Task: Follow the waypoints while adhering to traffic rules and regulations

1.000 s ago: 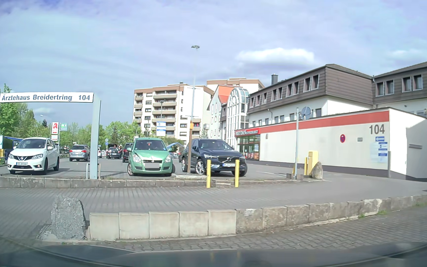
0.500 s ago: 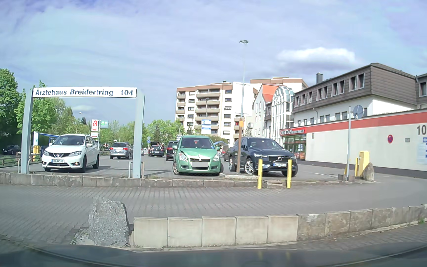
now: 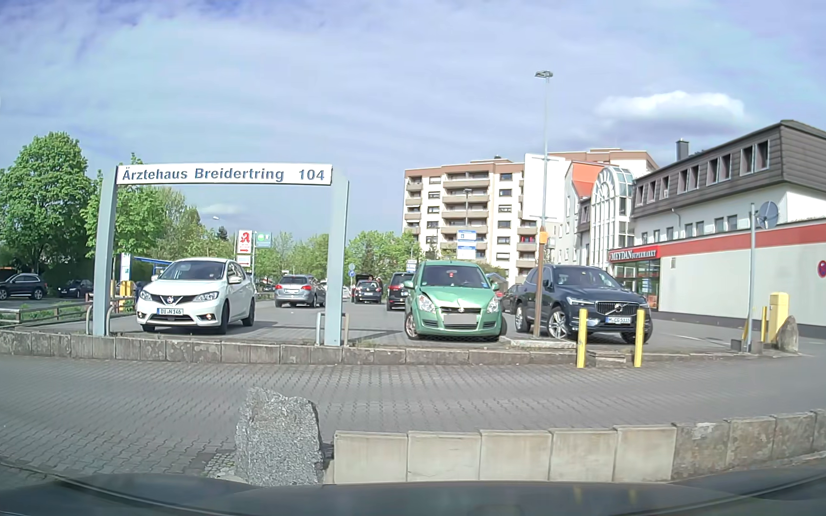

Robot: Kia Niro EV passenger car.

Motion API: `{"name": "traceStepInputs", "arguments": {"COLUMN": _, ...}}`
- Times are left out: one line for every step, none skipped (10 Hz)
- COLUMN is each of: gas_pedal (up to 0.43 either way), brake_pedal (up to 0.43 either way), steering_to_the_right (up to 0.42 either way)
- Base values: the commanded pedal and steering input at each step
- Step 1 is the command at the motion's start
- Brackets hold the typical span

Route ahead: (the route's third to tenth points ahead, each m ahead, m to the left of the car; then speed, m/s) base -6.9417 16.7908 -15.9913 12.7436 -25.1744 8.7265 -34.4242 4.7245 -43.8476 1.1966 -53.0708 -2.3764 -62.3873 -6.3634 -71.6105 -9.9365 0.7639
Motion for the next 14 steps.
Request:
{"name": "traceStepInputs", "arguments": {"gas_pedal": 0.000, "brake_pedal": 0.128, "steering_to_the_right": -0.975}}
{"name": "traceStepInputs", "arguments": {"gas_pedal": 0.000, "brake_pedal": 0.128, "steering_to_the_right": -0.976}}
{"name": "traceStepInputs", "arguments": {"gas_pedal": 0.000, "brake_pedal": 0.116, "steering_to_the_right": -0.978}}
{"name": "traceStepInputs", "arguments": {"gas_pedal": 0.000, "brake_pedal": 0.110, "steering_to_the_right": -0.979}}
{"name": "traceStepInputs", "arguments": {"gas_pedal": 0.000, "brake_pedal": 0.110, "steering_to_the_right": -0.979}}
{"name": "traceStepInputs", "arguments": {"gas_pedal": 0.000, "brake_pedal": 0.116, "steering_to_the_right": -0.979}}
{"name": "traceStepInputs", "arguments": {"gas_pedal": 0.000, "brake_pedal": 0.110, "steering_to_the_right": -0.979}}
{"name": "traceStepInputs", "arguments": {"gas_pedal": 0.000, "brake_pedal": 0.116, "steering_to_the_right": -0.979}}
{"name": "traceStepInputs", "arguments": {"gas_pedal": 0.000, "brake_pedal": 0.116, "steering_to_the_right": -0.979}}
{"name": "traceStepInputs", "arguments": {"gas_pedal": 0.000, "brake_pedal": 0.122, "steering_to_the_right": -0.979}}
{"name": "traceStepInputs", "arguments": {"gas_pedal": 0.000, "brake_pedal": 0.116, "steering_to_the_right": -0.979}}
{"name": "traceStepInputs", "arguments": {"gas_pedal": 0.000, "brake_pedal": 0.146, "steering_to_the_right": -0.979}}
{"name": "traceStepInputs", "arguments": {"gas_pedal": 0.000, "brake_pedal": 0.159, "steering_to_the_right": -0.979}}
{"name": "traceStepInputs", "arguments": {"gas_pedal": 0.000, "brake_pedal": 0.165, "steering_to_the_right": -0.979}}
